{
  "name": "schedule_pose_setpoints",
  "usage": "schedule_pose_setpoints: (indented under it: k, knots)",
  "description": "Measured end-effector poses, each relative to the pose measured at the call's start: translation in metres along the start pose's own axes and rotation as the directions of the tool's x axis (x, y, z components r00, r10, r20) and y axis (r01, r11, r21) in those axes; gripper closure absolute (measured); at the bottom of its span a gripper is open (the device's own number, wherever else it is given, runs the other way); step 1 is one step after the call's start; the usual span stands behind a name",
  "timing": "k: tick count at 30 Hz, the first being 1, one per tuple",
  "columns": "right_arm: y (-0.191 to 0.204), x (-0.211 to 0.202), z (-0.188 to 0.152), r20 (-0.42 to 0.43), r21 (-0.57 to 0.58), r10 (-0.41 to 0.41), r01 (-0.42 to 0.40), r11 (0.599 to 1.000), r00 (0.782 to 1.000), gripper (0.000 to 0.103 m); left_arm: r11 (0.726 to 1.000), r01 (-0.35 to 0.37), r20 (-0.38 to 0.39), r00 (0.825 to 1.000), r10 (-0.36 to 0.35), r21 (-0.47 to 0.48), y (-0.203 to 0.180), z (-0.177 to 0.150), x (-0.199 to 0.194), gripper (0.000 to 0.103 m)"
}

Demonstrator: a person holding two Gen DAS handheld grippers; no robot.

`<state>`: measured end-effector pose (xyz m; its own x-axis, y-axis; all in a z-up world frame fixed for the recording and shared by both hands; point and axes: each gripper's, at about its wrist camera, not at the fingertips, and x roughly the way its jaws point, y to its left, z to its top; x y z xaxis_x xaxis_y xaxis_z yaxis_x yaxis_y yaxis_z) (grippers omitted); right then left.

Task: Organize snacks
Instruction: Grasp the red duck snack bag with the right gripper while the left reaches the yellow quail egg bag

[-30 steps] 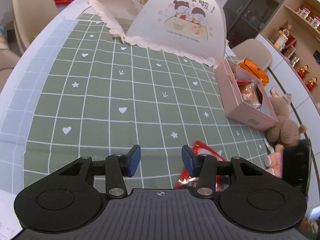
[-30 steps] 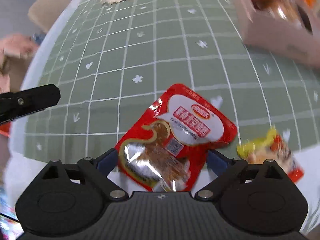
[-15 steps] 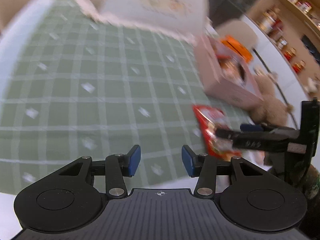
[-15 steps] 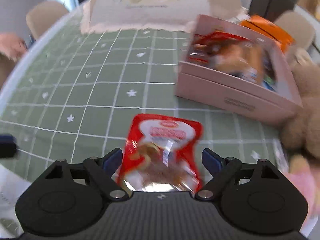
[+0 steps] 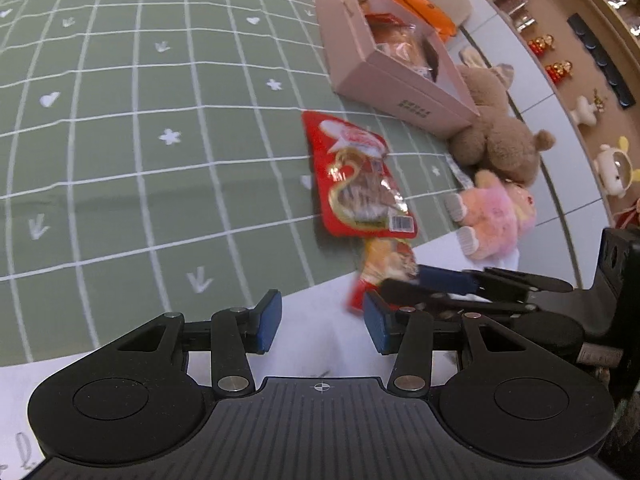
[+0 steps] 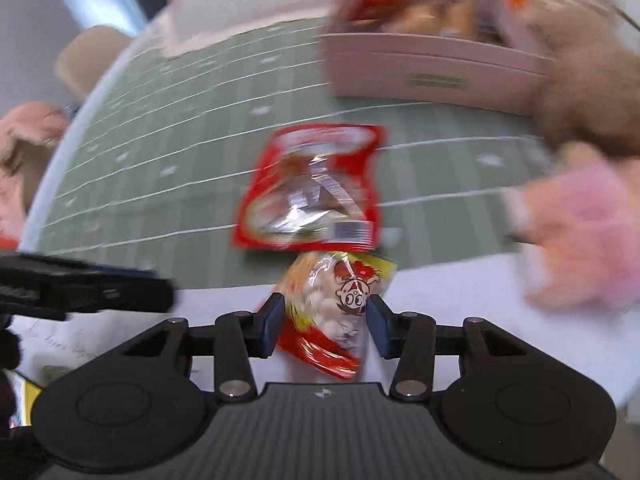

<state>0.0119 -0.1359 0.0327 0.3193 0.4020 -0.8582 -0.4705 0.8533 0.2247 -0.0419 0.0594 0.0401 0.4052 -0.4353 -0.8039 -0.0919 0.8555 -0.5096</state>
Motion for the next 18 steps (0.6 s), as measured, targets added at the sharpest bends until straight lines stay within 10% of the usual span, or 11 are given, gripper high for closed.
schedule_pose_setpoints:
  k: [6, 8, 11, 18]
  knots:
    - [0.036, 0.007, 0.017, 0.003, -0.095, 0.102, -0.102, 0.990, 0.995, 0.057, 0.997, -0.058, 0.042, 0.997, 0.061, -0.059, 0.022, -0.009, -0.019, 0.054]
    - [0.038, -0.004, 0.024, 0.026, -0.096, 0.119, -0.116, 0.989, 0.993, 0.042, 0.993, -0.081, 0.059, 0.994, 0.086, -0.084, 0.030, -0.012, -0.026, 0.054]
    - [0.030, -0.015, 0.038, 0.089, -0.014, 0.086, -0.085, 0.996, 0.992, 0.014, 0.988, -0.104, 0.095, 0.989, 0.115, -0.117, 0.039, -0.014, -0.038, 0.054]
    - [-0.001, 0.034, 0.076, -0.010, 0.305, 0.007, -0.004, 0.952, 1.000, 0.014, 0.981, -0.113, 0.141, 0.981, 0.136, -0.158, 0.046, -0.022, -0.055, 0.054]
